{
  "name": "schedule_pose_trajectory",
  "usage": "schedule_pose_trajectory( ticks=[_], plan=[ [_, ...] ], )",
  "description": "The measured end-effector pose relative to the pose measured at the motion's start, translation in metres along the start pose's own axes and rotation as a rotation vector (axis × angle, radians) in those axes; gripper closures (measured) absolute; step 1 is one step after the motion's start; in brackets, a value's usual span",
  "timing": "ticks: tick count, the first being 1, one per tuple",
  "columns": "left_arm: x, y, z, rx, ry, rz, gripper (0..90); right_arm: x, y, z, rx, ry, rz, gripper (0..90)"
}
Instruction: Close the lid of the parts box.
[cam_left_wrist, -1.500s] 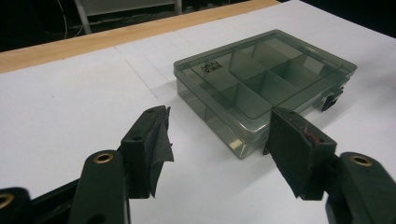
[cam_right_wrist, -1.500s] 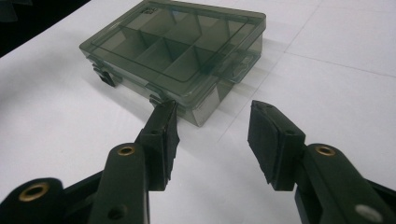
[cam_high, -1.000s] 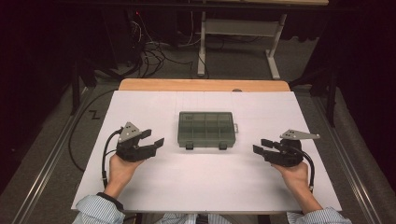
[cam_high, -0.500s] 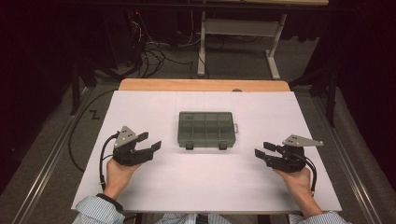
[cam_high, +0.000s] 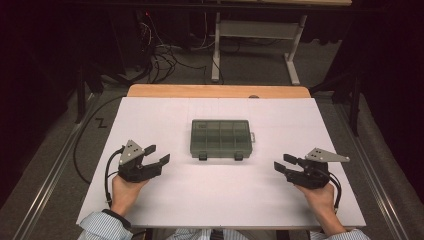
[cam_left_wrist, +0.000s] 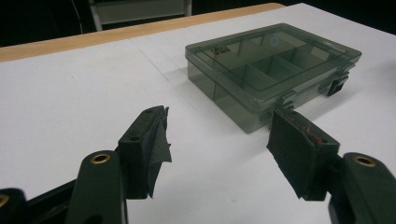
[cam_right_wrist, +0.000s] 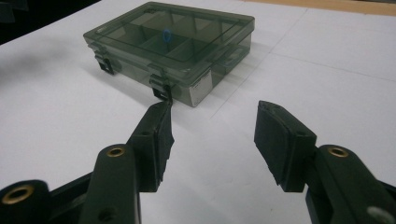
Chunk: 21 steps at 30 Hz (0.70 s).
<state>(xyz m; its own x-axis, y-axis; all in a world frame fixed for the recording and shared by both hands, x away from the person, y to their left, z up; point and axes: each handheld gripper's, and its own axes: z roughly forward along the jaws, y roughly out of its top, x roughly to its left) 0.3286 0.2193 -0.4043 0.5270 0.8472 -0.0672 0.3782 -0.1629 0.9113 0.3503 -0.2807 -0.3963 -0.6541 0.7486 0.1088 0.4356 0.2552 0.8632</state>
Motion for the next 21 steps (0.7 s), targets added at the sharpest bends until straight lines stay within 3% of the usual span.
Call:
schedule_pose_trajectory(
  ticks=[6, 15, 21],
  plan=[
    [-0.001, -0.001, 0.000, 0.000, -0.001, 0.006, 36.8, -0.001, -0.008, -0.003, -0.010, -0.024, 0.004, 48.3],
    [-0.011, -0.002, 0.004, 0.048, -0.005, 0.047, 37.1, 0.001, -0.019, -0.009, -0.050, -0.033, -0.003, 45.8],
    [-0.017, -0.003, 0.007, 0.082, -0.008, 0.066, 37.3, 0.000, -0.025, -0.012, -0.048, -0.040, -0.006, 45.2]
  ],
)
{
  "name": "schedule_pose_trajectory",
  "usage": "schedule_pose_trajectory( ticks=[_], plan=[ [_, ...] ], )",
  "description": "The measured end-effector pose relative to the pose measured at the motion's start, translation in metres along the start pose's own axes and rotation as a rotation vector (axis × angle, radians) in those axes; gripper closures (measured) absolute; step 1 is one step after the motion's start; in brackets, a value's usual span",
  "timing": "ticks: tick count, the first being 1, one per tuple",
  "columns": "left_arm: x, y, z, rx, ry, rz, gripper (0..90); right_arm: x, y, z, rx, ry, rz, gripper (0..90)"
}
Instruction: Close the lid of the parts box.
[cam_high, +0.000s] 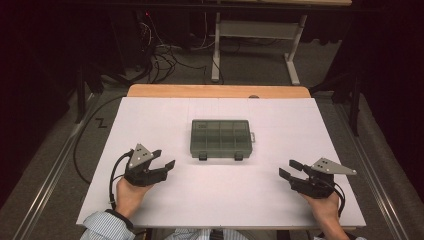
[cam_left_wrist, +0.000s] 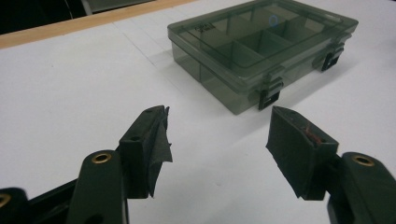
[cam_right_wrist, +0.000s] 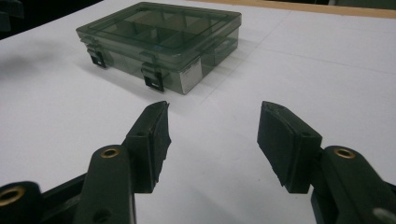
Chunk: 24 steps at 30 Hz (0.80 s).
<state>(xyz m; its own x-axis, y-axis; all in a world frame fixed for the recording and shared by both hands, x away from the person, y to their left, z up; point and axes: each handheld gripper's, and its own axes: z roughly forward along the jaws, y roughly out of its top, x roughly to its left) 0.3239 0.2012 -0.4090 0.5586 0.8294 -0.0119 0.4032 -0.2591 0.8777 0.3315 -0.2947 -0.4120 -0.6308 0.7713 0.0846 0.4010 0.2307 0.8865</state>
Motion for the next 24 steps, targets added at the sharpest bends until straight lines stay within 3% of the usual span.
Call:
schedule_pose_trajectory(
  ticks=[7, 10, 24],
  plan=[
    [-0.008, -0.001, 0.001, 0.008, 0.003, 0.034, 38.0, 0.000, -0.002, 0.001, 0.006, -0.001, -0.002, 44.9],
    [-0.008, -0.007, 0.001, -0.047, -0.007, 0.001, 39.8, -0.001, -0.002, 0.001, 0.002, -0.003, -0.005, 44.8],
    [-0.001, -0.010, 0.000, -0.054, 0.014, -0.031, 38.2, -0.001, -0.001, 0.004, 0.009, 0.006, -0.010, 44.2]
  ],
)
